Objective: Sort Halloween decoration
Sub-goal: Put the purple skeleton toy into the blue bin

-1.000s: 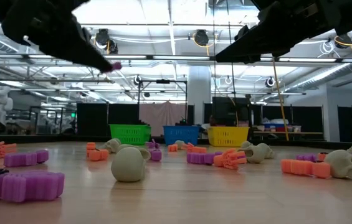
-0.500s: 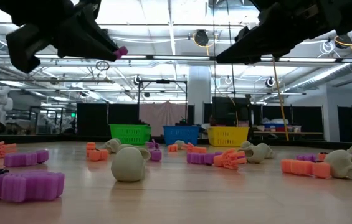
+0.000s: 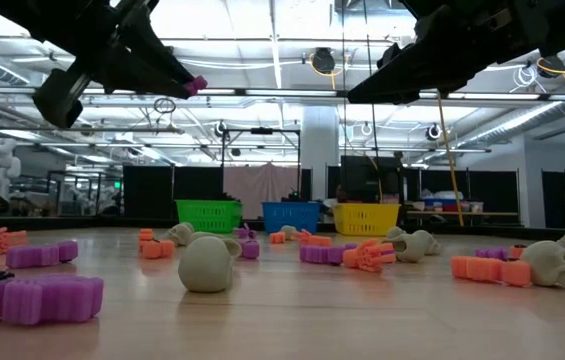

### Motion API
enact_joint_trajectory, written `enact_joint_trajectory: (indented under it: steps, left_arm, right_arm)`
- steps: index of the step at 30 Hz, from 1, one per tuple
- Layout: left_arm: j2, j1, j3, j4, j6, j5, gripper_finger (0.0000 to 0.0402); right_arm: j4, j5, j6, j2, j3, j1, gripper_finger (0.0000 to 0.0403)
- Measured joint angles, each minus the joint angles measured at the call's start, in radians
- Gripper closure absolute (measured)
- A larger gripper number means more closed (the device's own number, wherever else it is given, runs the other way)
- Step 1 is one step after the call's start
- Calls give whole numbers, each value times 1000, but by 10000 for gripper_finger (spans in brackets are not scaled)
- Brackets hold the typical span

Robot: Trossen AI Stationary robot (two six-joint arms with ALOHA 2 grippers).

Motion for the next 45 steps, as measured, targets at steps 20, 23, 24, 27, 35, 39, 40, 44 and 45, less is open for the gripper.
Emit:
enact_joint_trajectory:
  steps: [20,23,24,27,35,39,40,44,45]
  left_arm:
    - [0,0,0,14,-365,132,362]
    - [0,0,0,45,-571,182,362]
    - [0,0,0,67,-649,193,362]
    - [0,0,0,112,-906,195,362]
    - [0,0,1,168,-1298,154,362]
    - [0,0,1,167,-1241,86,362]
    - [0,0,0,167,-1175,59,362]
    - [0,4,0,195,-917,-41,362]
    - [0,10,1,212,-867,-55,362]
  right_arm:
    - [0,0,0,0,0,0,243]
    - [0,0,0,0,0,0,243]
    - [0,0,0,0,0,0,243]
    - [0,0,0,0,0,0,243]
    - [1,0,1,0,0,0,243]
    - [2,0,0,0,0,0,243]
    - [2,0,1,0,0,0,243]
    - [2,0,1,0,0,0,243]
    - [3,0,1,0,0,0,243]
